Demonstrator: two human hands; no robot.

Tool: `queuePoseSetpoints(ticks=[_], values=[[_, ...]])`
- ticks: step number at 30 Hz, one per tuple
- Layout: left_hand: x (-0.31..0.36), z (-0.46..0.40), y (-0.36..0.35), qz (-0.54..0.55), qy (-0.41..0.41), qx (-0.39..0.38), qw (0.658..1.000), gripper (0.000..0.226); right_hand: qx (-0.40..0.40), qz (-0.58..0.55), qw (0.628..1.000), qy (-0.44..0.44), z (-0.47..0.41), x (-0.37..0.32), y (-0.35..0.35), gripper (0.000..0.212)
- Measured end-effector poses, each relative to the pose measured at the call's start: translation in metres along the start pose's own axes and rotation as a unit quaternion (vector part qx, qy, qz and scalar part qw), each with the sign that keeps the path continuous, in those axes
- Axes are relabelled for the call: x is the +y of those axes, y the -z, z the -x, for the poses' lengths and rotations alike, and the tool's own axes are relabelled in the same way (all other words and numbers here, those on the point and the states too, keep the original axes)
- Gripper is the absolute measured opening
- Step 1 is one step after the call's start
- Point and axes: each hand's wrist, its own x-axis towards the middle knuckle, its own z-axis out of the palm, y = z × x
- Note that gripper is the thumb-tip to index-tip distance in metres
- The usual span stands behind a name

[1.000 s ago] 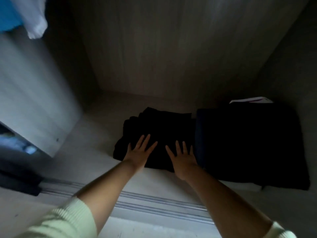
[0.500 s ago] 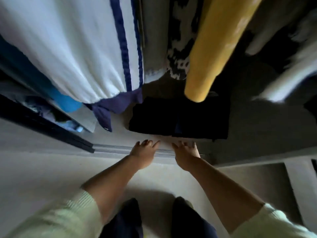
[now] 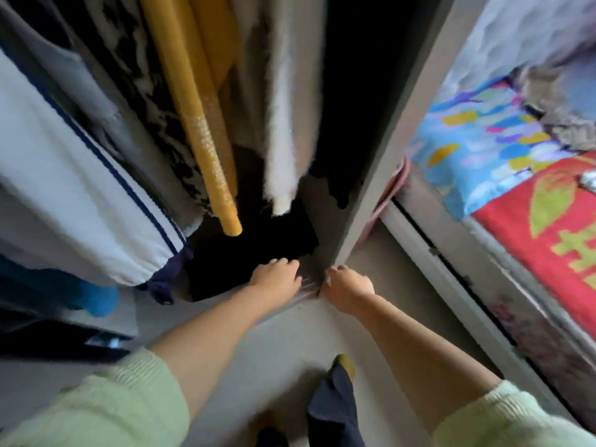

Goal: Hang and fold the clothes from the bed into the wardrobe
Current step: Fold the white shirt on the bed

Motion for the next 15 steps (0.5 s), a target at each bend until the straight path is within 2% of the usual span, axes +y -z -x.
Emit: queuePoseSetpoints(ticks=[5,11,15], values=[[0.081,-0.012,0.054,-0.025,-0.125,0.009,0.992,0.039,0.074,-0.055,0.989,-0.12,0.065,0.075,0.049,0.029],[0.228,-0.024,0.071,-0.042,-0.265,0.009,0.963,0.04,0.085,-0.083,0.959,-0.256,0.156,0.19,0.069,0.028],[0.316,-0.033,0.076,-0.065,-0.33,0.015,0.942,0.04,0.101,-0.097,0.936,-0.322,0.207,0.255,0.075,0.027]])
